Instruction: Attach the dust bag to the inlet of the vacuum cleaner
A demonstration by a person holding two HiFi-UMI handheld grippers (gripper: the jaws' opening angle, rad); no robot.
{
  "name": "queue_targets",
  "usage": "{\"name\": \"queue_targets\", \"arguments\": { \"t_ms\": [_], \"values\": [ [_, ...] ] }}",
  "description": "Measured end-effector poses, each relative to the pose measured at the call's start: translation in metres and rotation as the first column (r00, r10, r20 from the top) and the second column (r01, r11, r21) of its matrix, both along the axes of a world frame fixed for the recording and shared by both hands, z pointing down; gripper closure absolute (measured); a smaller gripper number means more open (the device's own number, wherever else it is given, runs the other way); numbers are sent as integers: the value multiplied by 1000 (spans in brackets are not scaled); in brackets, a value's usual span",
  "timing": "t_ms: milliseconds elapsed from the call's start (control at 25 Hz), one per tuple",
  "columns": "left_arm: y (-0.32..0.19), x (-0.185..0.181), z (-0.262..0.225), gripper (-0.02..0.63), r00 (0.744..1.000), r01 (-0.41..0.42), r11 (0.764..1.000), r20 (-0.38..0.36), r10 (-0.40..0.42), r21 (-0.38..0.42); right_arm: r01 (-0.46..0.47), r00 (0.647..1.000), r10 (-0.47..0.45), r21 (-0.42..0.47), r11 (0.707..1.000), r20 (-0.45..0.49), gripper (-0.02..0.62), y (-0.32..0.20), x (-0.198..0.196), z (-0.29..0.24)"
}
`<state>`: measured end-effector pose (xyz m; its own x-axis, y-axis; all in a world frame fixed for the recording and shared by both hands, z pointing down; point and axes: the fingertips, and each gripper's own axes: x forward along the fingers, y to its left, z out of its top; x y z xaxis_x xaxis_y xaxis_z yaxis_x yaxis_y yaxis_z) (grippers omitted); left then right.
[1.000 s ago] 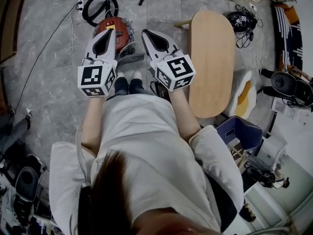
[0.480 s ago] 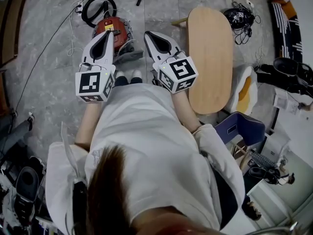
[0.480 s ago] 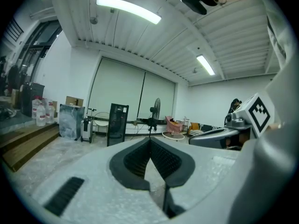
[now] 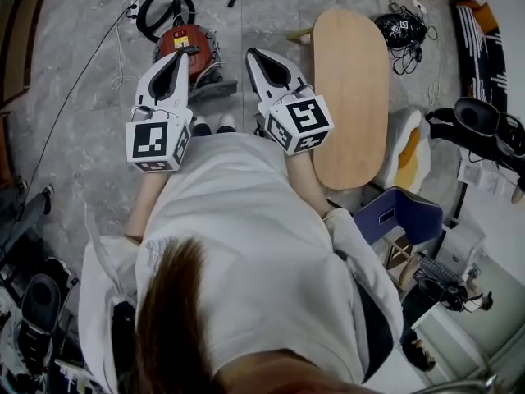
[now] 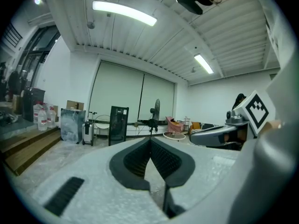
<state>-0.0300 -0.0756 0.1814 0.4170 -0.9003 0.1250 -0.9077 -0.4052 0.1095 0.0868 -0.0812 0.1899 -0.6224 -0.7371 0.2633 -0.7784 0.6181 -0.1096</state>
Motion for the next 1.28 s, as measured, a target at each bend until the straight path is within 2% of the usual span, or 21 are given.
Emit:
{"name": "queue_targets", "arguments": {
  "t_ms": [160, 520, 1280],
  "values": [
    [5, 9, -3, 589, 1000, -17, 1000, 17, 16, 12, -22, 1000, 22, -2, 1000, 2, 594, 2, 11, -1],
    [6, 7, -3, 589, 1000, 0, 1000, 12, 0, 6, -16, 1000, 16, -12, 1000, 11, 594, 4, 14, -2],
    [-1, 1, -5, 589, 1000, -3, 1000, 3, 3, 7, -25, 1000, 25, -13, 1000, 5, 594, -4, 8, -2]
  ]
}}
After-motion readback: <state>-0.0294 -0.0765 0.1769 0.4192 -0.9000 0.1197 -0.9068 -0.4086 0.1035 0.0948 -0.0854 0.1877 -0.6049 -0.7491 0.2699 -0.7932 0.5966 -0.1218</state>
